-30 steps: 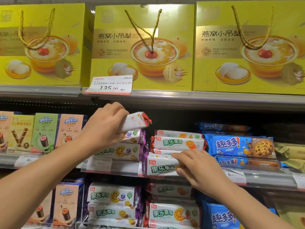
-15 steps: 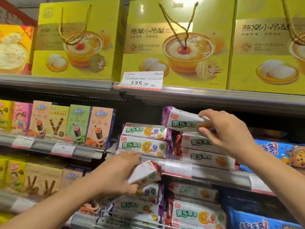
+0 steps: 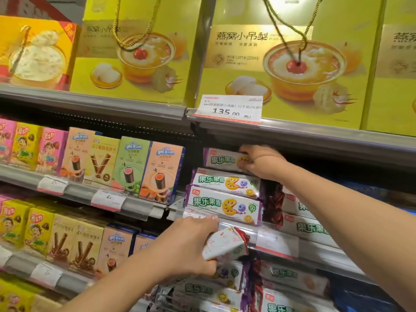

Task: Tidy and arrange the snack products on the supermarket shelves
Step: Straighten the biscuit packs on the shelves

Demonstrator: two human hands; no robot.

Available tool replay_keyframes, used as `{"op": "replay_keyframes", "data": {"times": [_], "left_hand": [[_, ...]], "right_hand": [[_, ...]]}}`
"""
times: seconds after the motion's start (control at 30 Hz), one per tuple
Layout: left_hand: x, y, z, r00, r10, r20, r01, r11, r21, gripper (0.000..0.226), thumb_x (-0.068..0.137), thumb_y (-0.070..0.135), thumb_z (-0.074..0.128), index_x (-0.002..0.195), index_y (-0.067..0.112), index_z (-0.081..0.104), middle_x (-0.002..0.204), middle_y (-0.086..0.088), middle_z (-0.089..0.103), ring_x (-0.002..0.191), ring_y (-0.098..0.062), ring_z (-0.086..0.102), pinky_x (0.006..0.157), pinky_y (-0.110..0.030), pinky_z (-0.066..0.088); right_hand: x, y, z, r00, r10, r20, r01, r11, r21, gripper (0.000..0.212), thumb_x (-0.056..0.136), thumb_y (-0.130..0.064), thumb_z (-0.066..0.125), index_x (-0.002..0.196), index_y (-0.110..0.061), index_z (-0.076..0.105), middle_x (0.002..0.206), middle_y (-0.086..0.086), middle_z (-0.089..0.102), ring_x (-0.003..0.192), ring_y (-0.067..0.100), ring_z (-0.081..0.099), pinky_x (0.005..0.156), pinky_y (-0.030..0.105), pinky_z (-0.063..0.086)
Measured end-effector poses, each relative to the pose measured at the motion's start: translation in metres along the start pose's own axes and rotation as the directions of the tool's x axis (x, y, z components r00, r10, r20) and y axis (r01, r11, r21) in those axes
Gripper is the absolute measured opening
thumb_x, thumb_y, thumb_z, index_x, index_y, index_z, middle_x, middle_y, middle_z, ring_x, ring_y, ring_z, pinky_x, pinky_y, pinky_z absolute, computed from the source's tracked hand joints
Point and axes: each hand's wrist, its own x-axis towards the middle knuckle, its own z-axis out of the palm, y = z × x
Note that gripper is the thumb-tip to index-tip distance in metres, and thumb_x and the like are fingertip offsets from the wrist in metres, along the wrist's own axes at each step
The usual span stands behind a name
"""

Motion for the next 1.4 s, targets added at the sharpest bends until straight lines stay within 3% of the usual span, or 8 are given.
{"op": "replay_keyframes", "data": {"times": [0.37,0.57,0.7,0.8,0.9,1.03,1.17,1.4], "left_hand": [[0.002,0.003,0.001,1.000,-0.007,-0.013,0.007,1.000,0.030,0.041,0.074,0.048,0.068,0.104,0.026,0.051,0.090,0.009,0.055,0.075,-0.009,0.044,0.056,-0.021,0.034],[0.001,0.001,0.003,1.000,-0.014,-0.021,0.015,0.999,0.050,0.045,0.070,0.054,0.062,0.106,0.028,0.052,0.091,0.010,0.057,0.079,-0.013,0.054,0.069,-0.037,0.050],[0.001,0.003,0.001,1.000,-0.025,-0.012,0.026,0.998,0.061,0.048,0.070,0.051,0.065,0.111,0.028,0.053,0.092,0.009,0.060,0.079,-0.011,0.055,0.067,-0.032,0.049],[0.000,0.005,0.001,0.999,-0.049,-0.005,0.049,0.997,0.066,0.052,0.068,0.053,0.064,0.113,0.028,0.054,0.092,0.010,0.062,0.077,-0.011,0.055,0.068,-0.033,0.051],[0.000,0.007,0.001,0.998,-0.066,0.016,0.065,0.994,0.093,0.059,0.065,0.057,0.060,0.118,0.030,0.053,0.095,0.010,0.064,0.079,-0.011,0.057,0.070,-0.036,0.054],[-0.001,0.015,-0.006,0.995,-0.082,0.059,0.074,0.989,0.130,0.056,0.069,0.054,0.064,0.119,0.032,0.053,0.097,0.012,0.064,0.080,-0.010,0.058,0.070,-0.034,0.053],[-0.004,0.037,-0.007,0.993,-0.059,0.105,0.038,0.981,0.188,0.054,0.070,0.052,0.065,0.120,0.034,0.052,0.104,0.011,0.067,0.088,-0.012,0.060,0.069,-0.031,0.049],[-0.007,0.100,0.016,0.976,0.124,0.179,-0.133,0.990,0.040,0.069,0.074,0.055,0.056,0.137,0.048,0.030,0.143,0.019,0.053,0.124,-0.005,0.053,0.092,-0.026,0.047]], "right_hand": [[0.008,-0.002,0.012,0.990,-0.055,0.126,0.036,0.988,0.151,0.026,0.099,-0.045,0.056,0.120,-0.030,0.057,0.099,-0.004,0.068,0.082,0.015,0.067,0.072,0.035,0.059],[0.005,0.008,0.010,0.996,-0.006,0.087,-0.007,0.989,0.148,0.042,0.096,-0.055,0.057,0.131,-0.033,0.054,0.115,-0.004,0.067,0.093,0.015,0.065,0.078,0.032,0.055],[-0.023,0.008,0.002,0.976,-0.082,-0.201,0.093,0.994,0.050,0.037,0.098,-0.037,0.056,0.134,-0.027,0.057,0.129,0.000,0.066,0.117,0.024,0.060,0.096,0.040,0.051],[-0.069,0.000,-0.003,0.806,-0.188,-0.562,0.284,0.955,0.087,0.020,0.095,-0.024,0.055,0.109,-0.019,0.070,0.104,-0.003,0.073,0.097,0.018,0.065,0.084,0.040,0.055],[-0.129,-0.013,0.002,0.720,-0.196,-0.666,0.357,0.927,0.112,0.018,0.090,-0.022,0.053,0.092,-0.017,0.070,0.082,-0.006,0.068,0.072,0.012,0.060,0.065,0.033,0.051],[-0.202,-0.025,0.032,0.846,-0.125,-0.518,0.267,0.940,0.211,0.016,0.090,-0.037,0.055,0.093,-0.027,0.067,0.076,-0.016,0.064,0.062,0.002,0.058,0.057,0.032,0.052],[-0.242,-0.021,0.067,0.983,0.027,-0.180,0.054,0.901,0.430,0.059,0.080,-0.074,0.050,0.128,-0.040,0.055,0.117,-0.024,0.065,0.104,-0.002,0.062,0.091,0.028,0.052],[-0.296,-0.009,0.088,0.994,0.067,-0.092,0.015,0.729,0.684,0.064,0.077,-0.052,0.077,0.131,-0.055,0.042,0.121,-0.030,0.063,0.112,-0.005,0.060,0.091,0.016,0.047]]}}
